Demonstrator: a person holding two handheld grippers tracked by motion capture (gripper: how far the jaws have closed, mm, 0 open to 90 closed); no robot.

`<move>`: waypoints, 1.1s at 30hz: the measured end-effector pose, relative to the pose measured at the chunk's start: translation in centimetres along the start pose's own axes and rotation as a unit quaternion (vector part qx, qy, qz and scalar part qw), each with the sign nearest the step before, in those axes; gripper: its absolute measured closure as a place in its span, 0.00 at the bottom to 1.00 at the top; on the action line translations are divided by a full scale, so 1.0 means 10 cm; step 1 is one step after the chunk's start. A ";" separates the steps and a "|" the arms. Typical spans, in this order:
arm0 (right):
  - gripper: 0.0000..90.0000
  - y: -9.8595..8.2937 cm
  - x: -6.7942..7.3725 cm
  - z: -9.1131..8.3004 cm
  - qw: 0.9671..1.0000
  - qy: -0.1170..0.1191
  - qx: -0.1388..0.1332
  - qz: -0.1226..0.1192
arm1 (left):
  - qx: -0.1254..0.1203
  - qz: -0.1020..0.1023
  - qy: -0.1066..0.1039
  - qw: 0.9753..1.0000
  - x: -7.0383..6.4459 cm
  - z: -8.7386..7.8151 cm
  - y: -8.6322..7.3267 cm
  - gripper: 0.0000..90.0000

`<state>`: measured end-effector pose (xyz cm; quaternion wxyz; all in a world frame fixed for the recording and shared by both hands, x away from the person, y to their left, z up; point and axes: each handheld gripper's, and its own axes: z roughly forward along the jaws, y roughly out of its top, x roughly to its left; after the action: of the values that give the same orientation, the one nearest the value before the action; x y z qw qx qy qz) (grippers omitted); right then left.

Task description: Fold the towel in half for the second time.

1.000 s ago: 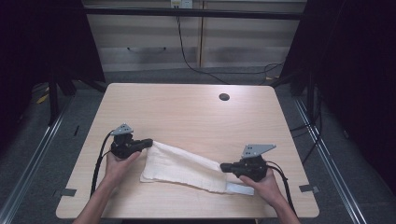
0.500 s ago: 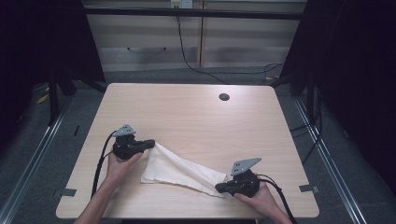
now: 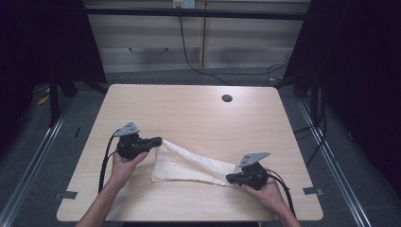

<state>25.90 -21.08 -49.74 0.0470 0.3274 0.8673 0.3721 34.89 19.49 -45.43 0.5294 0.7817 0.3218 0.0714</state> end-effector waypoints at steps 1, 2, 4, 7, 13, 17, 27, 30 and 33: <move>0.99 0.00 0.00 0.00 1.000 0.000 0.000 0.001 | 0.001 0.009 -0.003 1.000 -0.04 -0.02 0.01 0.97; 0.99 0.00 0.00 0.00 1.000 -0.001 0.001 0.003 | 0.004 0.015 -0.005 1.000 -0.07 -0.04 0.02 0.97; 0.99 0.00 -0.01 0.00 1.000 0.001 0.000 0.013 | 0.003 0.028 -0.011 1.000 -0.13 -0.09 0.01 0.97; 0.99 -0.01 0.00 0.00 1.000 0.000 -0.002 0.017 | 0.010 0.044 -0.022 0.999 -0.20 -0.15 -0.02 0.97; 0.99 -0.01 0.00 0.00 1.000 -0.002 -0.002 0.022 | 0.028 0.055 -0.042 0.997 -0.32 -0.27 -0.13 0.97; 0.99 -0.01 0.01 0.00 1.000 -0.005 -0.003 0.019 | 0.064 0.078 -0.056 0.993 -0.50 -0.29 -0.23 0.96; 0.99 -0.02 0.02 0.00 1.000 -0.009 -0.006 0.020 | 0.147 0.071 -0.081 0.983 -0.54 -0.26 -0.68 0.97; 0.99 0.00 0.05 -0.01 1.000 -0.026 0.000 0.011 | 0.157 0.069 -0.079 0.982 -0.54 -0.23 -0.73 0.97; 0.99 0.00 0.06 -0.04 0.999 -0.044 0.008 0.009 | 0.158 0.080 -0.060 0.982 -0.52 -0.23 -0.72 0.97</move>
<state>25.29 -20.97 -49.38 0.0793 0.3514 0.8646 0.3504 26.69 19.93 -49.57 0.4105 0.8815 0.2330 0.0145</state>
